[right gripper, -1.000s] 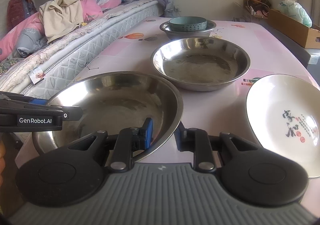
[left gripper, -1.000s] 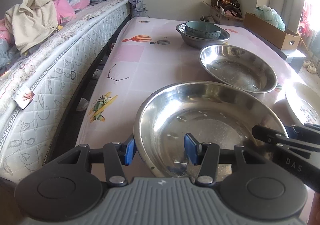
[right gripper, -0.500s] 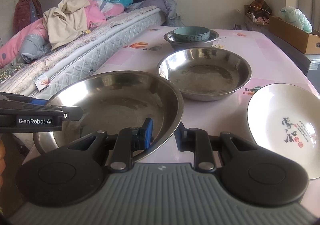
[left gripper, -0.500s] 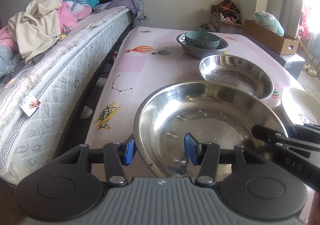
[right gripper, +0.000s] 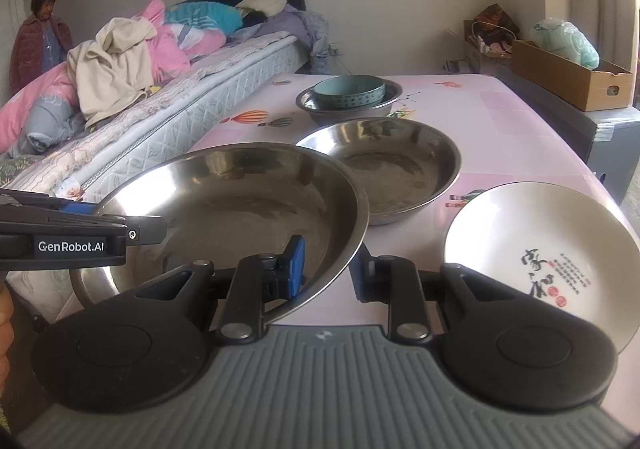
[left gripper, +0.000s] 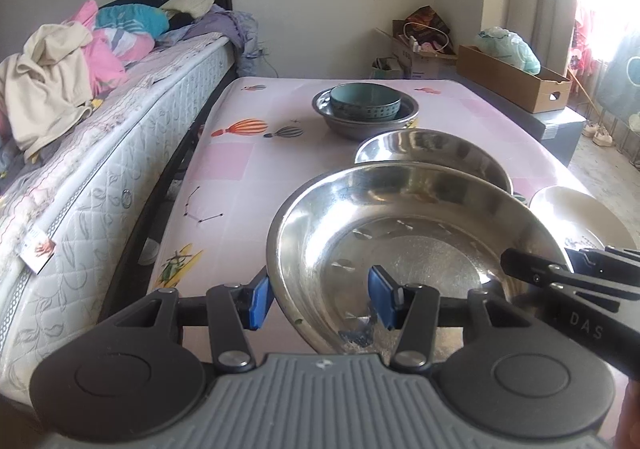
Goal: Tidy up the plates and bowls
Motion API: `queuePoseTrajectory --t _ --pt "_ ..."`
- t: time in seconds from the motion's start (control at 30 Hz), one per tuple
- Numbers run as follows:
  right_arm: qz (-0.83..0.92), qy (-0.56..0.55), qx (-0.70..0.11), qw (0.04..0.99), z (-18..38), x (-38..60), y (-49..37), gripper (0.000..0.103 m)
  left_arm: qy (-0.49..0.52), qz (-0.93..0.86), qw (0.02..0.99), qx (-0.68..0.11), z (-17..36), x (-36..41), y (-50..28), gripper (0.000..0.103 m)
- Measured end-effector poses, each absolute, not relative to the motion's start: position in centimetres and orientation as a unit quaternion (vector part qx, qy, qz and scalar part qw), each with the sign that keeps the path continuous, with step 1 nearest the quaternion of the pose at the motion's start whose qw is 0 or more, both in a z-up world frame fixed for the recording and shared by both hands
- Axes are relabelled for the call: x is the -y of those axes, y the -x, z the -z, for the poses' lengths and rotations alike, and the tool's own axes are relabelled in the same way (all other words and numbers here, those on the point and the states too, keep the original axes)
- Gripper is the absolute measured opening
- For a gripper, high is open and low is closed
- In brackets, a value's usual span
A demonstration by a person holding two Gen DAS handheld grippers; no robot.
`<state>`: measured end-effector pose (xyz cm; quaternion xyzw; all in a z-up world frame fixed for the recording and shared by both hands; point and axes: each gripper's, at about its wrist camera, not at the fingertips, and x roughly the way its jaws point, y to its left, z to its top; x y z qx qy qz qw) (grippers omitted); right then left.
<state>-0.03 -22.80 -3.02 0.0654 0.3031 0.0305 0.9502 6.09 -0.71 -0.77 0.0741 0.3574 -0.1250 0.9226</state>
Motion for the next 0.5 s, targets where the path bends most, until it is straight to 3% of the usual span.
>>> queuePoseTrajectory --t 0.5 --pt "0.01 -0.088 -0.29 0.953 2.4 26.7 0.7 0.025 -0.091 0.165 0.916 -0.355 0.6 4.7 -7.0 0.052"
